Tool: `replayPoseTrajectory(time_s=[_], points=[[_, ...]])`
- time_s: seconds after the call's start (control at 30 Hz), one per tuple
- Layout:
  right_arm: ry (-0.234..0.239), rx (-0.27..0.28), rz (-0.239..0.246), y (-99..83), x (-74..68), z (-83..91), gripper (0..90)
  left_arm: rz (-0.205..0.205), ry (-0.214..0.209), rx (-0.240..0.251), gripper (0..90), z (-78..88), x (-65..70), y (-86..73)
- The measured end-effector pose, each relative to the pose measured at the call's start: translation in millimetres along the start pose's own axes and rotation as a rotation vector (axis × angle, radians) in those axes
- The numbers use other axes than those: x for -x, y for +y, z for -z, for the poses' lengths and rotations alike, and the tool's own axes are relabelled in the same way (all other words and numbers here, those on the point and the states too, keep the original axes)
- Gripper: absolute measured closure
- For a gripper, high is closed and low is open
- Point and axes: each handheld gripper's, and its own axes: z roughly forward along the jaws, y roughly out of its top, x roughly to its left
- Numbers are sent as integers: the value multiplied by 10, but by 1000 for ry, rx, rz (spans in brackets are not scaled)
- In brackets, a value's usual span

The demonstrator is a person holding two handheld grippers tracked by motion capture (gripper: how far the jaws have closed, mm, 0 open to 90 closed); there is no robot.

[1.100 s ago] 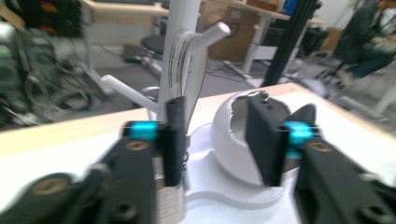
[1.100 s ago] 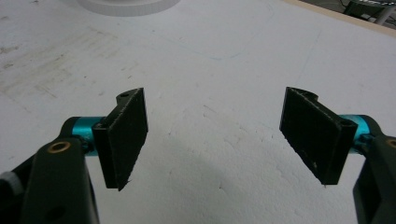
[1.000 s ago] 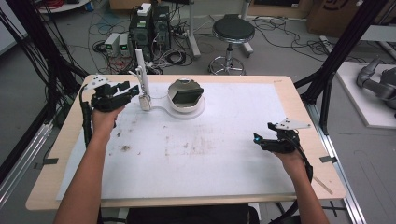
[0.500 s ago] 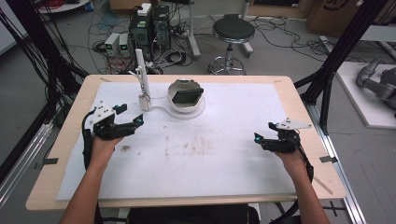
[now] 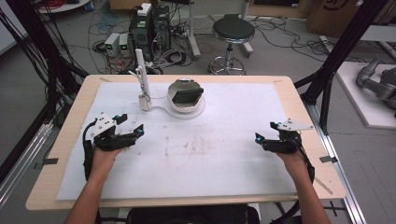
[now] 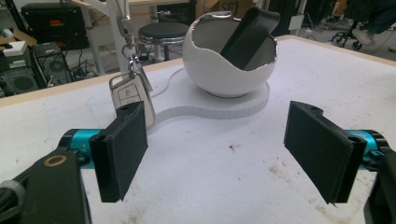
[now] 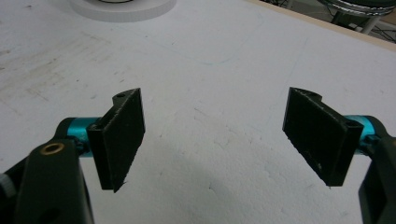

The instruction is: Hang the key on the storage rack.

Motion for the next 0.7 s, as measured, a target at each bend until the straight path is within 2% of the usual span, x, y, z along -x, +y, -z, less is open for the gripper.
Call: replayPoseTrajectory(time_s=[0.4,0.7], points=[[-1,1,6,27,-67,0,213,1,-2,-12,215,34,4,-29],[1,1,0,25,-57,-30,213,21,13,-17,214,53,-44,-51]])
